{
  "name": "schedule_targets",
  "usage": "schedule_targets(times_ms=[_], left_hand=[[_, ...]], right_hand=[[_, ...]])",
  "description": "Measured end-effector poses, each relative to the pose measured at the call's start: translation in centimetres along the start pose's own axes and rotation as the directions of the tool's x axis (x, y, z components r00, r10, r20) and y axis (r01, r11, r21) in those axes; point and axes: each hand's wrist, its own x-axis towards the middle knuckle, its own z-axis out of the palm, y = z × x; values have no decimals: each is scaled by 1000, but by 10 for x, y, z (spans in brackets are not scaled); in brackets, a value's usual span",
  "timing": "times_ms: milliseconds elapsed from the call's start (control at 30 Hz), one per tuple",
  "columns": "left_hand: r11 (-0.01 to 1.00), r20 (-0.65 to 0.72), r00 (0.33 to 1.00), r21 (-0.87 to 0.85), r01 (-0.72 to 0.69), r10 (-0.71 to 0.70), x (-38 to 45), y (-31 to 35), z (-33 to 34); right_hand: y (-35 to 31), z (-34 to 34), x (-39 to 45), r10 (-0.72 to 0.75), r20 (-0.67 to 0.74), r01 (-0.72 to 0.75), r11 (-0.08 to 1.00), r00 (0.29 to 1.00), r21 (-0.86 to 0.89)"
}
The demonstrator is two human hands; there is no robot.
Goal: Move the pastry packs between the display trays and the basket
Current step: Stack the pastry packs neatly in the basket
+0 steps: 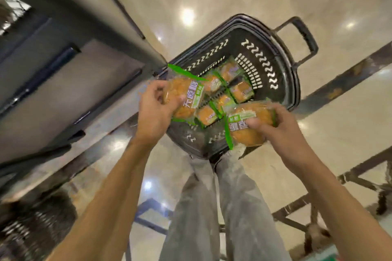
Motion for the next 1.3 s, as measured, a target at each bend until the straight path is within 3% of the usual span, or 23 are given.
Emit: schedule_targets(times_ms=[167, 333, 400, 500, 600, 667, 767, 833, 900, 967, 1100, 1200, 1300], left_hand=[[992, 5, 998, 109, -57, 57, 79, -97, 21], [950, 125, 988, 286, -127, 94, 108, -179, 36], [861, 157, 982, 479, -170, 106, 115, -198, 41], [660, 178, 979, 724, -201, 103, 127, -207, 52], [489, 205, 962, 830, -269, 181, 138, -218, 62], [484, 197, 961, 833, -268, 191, 144, -227, 62], [502, 158, 966, 830, -241, 204, 149, -237, 61], [521, 139, 960, 817, -249, 241, 152, -239, 61], [525, 134, 960, 814, -248, 245, 155, -240, 62], [546, 115, 972, 810, -212, 207, 158, -239, 64], [566, 118, 986, 808, -166, 120, 173, -243, 70], [628, 138, 990, 771, -102, -8, 199, -259, 83], [611, 189, 968, 790, -50, -166, 231, -275, 99]], right_hand=[[75, 59, 152, 53, 202, 10, 955, 978, -296], [184, 113, 272, 239, 252, -117, 900, 938, -421], [218, 127, 300, 307, 259, -158, 868, 916, -471], [251, 146, 330, 266, 227, -99, 824, 937, -557], [269, 162, 349, 221, 202, -30, 742, 954, -670], [276, 170, 354, 217, 210, 20, 647, 953, -762], [280, 175, 350, 169, 183, 107, 380, 969, -919], [278, 176, 345, 108, 179, 152, 218, 978, -964], [273, 178, 341, 95, 173, 160, 127, 980, -979], [268, 176, 340, 112, 150, 137, 117, 982, -984], [239, 159, 331, 172, 147, 109, 212, 974, -971], [213, 127, 320, 76, 290, 272, 186, 954, -944], [193, 85, 305, -110, 469, 481, 166, 877, -861]])
